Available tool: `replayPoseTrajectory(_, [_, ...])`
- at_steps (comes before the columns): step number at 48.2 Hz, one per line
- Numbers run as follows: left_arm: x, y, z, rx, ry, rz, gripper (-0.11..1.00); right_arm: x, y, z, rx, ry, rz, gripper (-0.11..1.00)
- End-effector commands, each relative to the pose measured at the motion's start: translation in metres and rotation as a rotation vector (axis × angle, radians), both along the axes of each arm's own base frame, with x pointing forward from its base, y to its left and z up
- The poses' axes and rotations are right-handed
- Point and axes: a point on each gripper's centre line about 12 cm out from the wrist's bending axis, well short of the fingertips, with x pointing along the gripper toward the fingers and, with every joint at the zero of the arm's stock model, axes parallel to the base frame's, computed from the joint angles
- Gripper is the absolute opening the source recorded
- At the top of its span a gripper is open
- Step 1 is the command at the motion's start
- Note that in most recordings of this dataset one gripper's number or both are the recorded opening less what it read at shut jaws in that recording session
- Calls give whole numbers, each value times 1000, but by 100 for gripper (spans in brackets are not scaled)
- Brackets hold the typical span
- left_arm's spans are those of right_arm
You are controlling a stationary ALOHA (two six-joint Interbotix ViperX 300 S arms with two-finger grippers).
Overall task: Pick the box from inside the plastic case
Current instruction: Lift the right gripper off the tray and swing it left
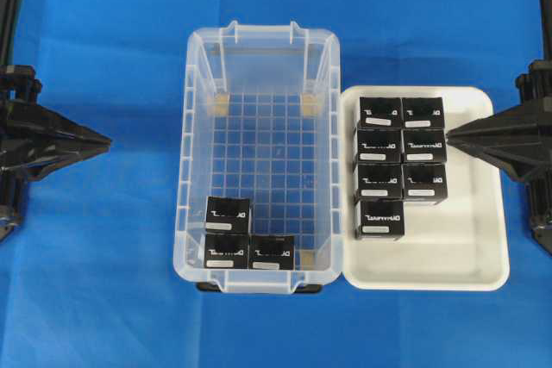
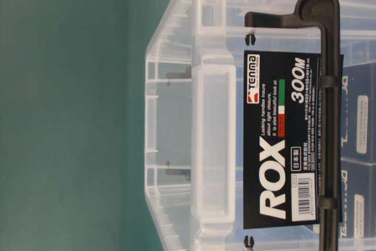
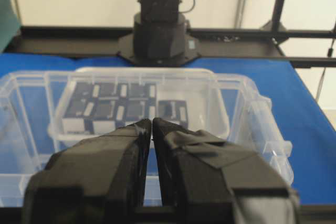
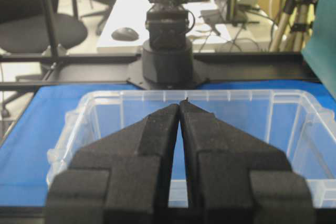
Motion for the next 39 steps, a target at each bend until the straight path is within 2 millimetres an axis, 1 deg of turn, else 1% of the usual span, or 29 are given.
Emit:
replayPoseTrajectory(1, [2,0,11,8,-21,0,14,3,-1,6,17,-15,-4,14])
replayPoseTrajectory(2, [2,0,11,8,-17,0,14,4,-1,8,32,-12,-5,14])
replayPoseTrajectory(4, [2,0,12,9,-8,-2,10,5,-2,9,67,-3,-11,14])
replayPoseTrajectory(7, [2,0,13,8,8,-3,0,8,-3,10,125,28,-16,5])
replayPoseTrajectory(11, [2,-1,13,8,35,-4,-5,16,-3,12,169,103,-15,0])
replayPoseTrajectory(20, [4,-1,14,8,109,-5,-6,36,-1,24,194,261,-8,0])
replayPoseTrajectory(28, [4,-1,14,0,150,-5,-6,65,1,38,228,424,-6,0])
replayPoseTrajectory(32, [4,-1,15,0,153,-5,-6,84,2,44,242,510,-7,0])
replayPoseTrajectory(35, [4,-1,16,-1,150,-5,-6,98,3,45,258,577,-8,0])
replayPoseTrajectory(39, [4,-1,17,0,146,-5,-6,115,5,38,274,699,-14,0])
